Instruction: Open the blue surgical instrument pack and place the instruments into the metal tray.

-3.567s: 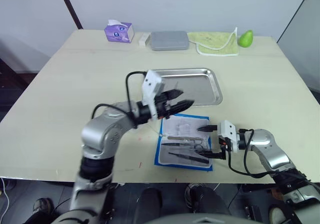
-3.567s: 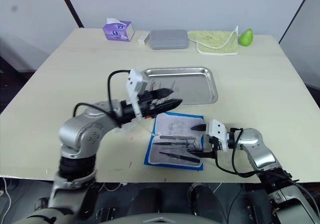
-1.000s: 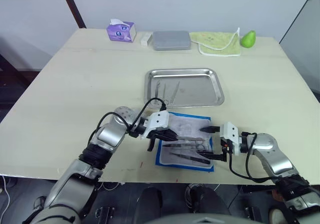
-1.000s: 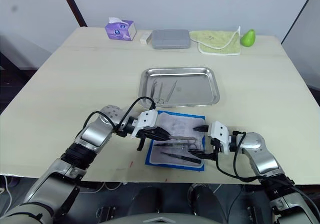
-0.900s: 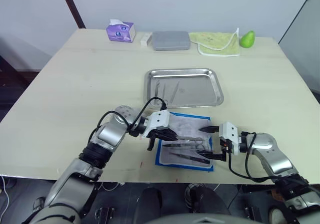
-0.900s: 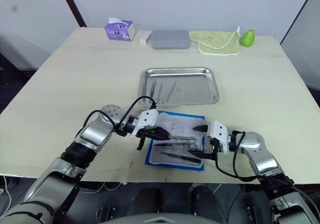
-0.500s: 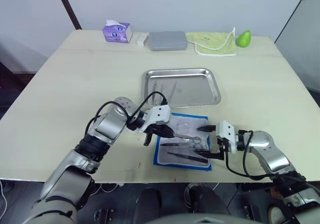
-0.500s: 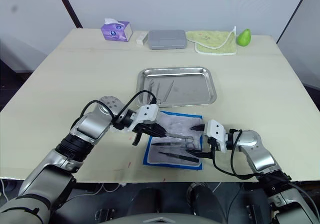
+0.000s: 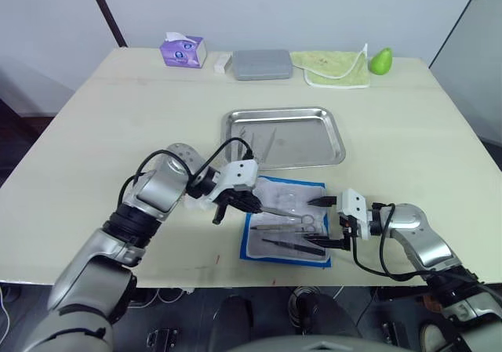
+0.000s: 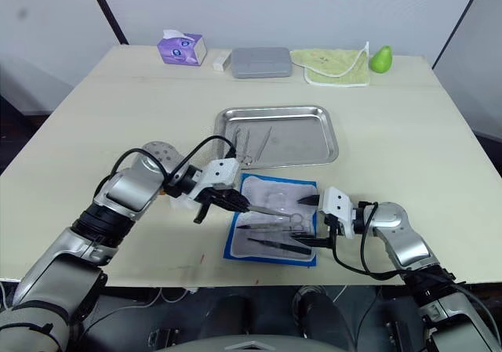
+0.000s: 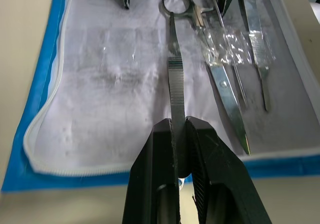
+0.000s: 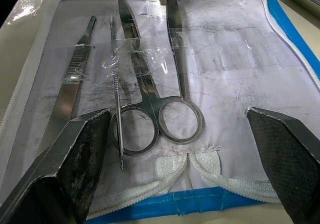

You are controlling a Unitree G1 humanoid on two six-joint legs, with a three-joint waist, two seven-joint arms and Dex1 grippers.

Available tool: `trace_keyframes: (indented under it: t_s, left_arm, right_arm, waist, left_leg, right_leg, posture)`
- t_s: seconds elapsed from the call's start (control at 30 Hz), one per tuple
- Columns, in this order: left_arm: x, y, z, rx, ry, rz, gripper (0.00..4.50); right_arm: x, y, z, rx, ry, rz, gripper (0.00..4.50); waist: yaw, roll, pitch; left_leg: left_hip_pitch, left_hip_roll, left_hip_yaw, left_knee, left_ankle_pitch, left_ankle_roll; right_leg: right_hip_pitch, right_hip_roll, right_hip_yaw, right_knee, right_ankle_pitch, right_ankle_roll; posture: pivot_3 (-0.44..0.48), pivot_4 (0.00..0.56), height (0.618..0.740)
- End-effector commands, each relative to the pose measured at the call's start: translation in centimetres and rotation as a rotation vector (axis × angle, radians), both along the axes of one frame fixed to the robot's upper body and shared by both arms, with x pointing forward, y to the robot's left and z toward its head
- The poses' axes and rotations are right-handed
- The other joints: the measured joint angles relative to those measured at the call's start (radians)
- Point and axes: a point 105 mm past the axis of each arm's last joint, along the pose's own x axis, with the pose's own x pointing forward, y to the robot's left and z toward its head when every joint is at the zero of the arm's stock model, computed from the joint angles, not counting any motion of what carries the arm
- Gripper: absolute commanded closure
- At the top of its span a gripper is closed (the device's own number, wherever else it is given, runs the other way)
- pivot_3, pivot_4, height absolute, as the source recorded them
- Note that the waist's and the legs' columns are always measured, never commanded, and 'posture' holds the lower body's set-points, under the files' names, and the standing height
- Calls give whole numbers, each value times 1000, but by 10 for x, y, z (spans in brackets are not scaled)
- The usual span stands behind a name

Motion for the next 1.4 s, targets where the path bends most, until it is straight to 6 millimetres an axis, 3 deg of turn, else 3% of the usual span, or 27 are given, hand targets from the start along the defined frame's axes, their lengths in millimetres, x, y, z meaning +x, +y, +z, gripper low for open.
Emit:
trace_keyframes:
  t_s: [0.03,0.43,0.6,0.97,1.23,1.4]
  left_arm:
    - [3,8,22,-16,-70,-1,4474]
    - [-7,60,56,-78,-110,92,4474]
    - [-11,61,68,-181,-131,164,4474]
    - [29,11,74,-469,-273,735,4474]
    - [64,-25,73,-561,-287,1115,4474]
    - [78,-47,61,-532,-254,1237,4474]
  right_arm:
    - [-25,-29,-78,-265,256,-71,0]
    - [-23,-30,-76,-261,250,-68,0]
    - [-24,-31,-76,-257,253,-71,0]
    - [-23,-34,-72,-260,252,-65,0]
    - [-23,-35,-71,-268,250,-61,0]
    - [-23,-36,-71,-270,253,-60,0]
  waist:
    - [0,-1,-1]
    - [-6,-1,-3]
    - [-3,-2,-4]
    - [3,-4,-6]
    - [6,-7,-9]
    - [4,0,-12]
  left_leg:
    - [0,0,0,0,0,0]
    - [0,2,0,0,0,0]
    - [0,2,0,0,0,0]
    - [1,1,0,0,0,0]
    - [2,0,-2,0,0,0]
    - [2,-1,-2,0,0,0]
  right_leg:
    - [0,0,0,0,0,0]
    - [-1,-2,0,0,0,-1]
    - [-1,-3,-1,0,0,-1]
    - [1,0,-1,0,2,3]
    - [4,-1,-1,-1,3,4]
    - [4,-1,0,-1,4,2]
  posture:
    - [0,150,740]
    - [0,150,740]
    - [0,150,740]
    - [0,150,740]
    - [0,150,740]
    - [0,150,740]
